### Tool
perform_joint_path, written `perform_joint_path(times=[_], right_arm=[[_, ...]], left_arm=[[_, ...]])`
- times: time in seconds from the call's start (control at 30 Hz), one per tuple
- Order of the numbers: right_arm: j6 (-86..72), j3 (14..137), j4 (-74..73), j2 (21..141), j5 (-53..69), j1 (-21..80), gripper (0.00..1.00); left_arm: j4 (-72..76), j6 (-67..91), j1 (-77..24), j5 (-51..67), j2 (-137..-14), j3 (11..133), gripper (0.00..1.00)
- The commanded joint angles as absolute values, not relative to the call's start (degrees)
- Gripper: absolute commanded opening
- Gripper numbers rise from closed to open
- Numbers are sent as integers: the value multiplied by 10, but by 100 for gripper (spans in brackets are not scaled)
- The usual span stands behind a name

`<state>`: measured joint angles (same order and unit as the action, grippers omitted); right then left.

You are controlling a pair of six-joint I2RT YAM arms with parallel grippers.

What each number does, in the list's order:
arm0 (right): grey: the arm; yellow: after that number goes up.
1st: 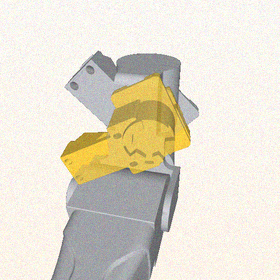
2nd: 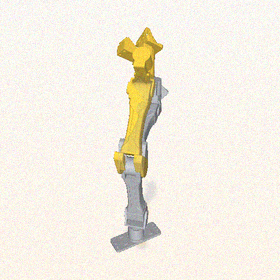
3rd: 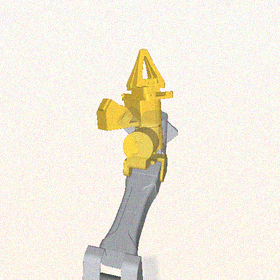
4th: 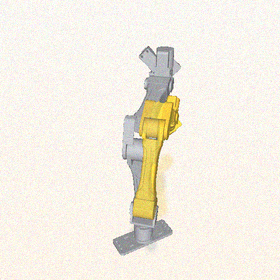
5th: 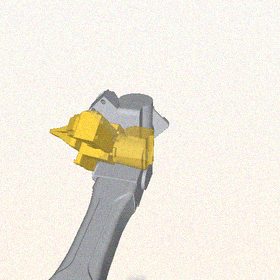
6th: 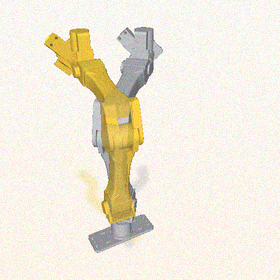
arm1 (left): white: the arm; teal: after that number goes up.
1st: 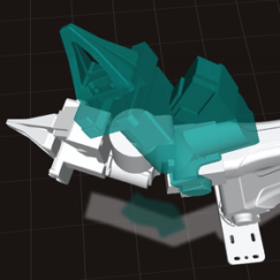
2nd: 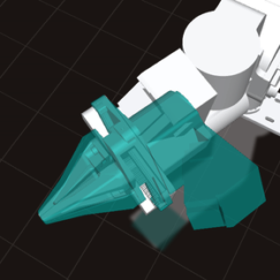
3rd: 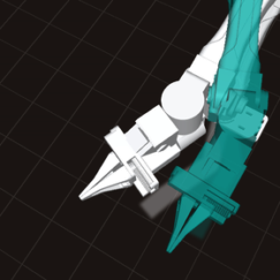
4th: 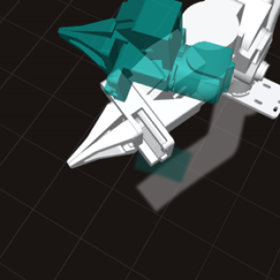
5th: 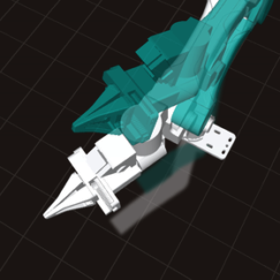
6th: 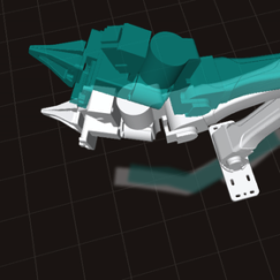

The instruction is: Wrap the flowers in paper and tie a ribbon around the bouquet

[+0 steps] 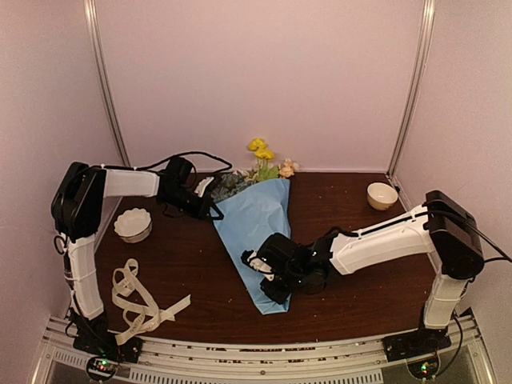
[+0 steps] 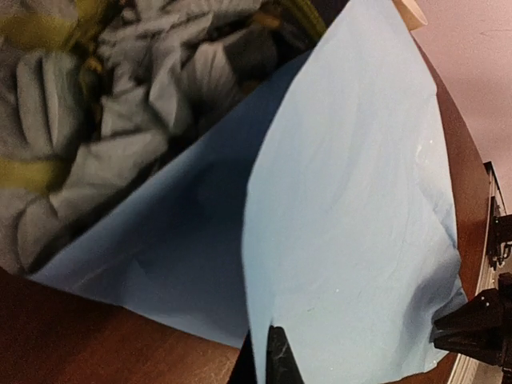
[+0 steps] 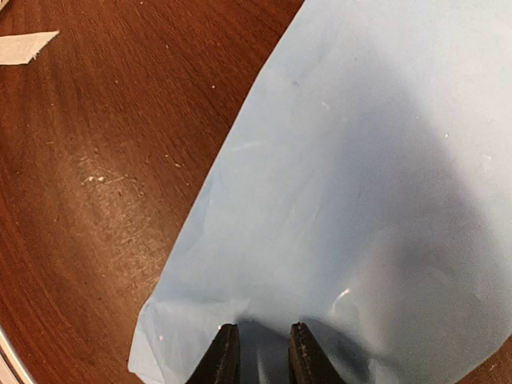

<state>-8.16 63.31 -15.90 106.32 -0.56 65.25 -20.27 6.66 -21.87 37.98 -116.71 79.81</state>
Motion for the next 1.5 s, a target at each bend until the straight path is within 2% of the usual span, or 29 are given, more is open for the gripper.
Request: perform_joint_path(times=[0.0, 0.23, 0.6, 0.9, 1.13, 1.33, 1.47], right_arm=[[-90, 612, -189, 1012, -29, 654, 23], [-108, 564, -177, 997, -23, 655, 24], [-155, 463, -155, 971, 7, 664, 23], [-156, 407, -183, 871, 38, 674, 22], [-128, 486, -183, 851, 31, 669, 22], [-106, 598, -195, 958, -13, 664, 19], [-89, 654, -195, 1002, -24, 626, 18]], left_arm=[[-197, 36, -222, 341, -1184, 864, 0], [-250, 16, -222, 313, -1256, 932, 0], [-256, 21, -222, 266, -1303, 951, 0], [-264, 8, -224, 288, -1308, 959, 0], [-264, 1, -231, 296, -1308, 958, 0], [-267, 1, -230, 297, -1309, 956, 0], [-267, -1, -231, 295, -1309, 955, 0]])
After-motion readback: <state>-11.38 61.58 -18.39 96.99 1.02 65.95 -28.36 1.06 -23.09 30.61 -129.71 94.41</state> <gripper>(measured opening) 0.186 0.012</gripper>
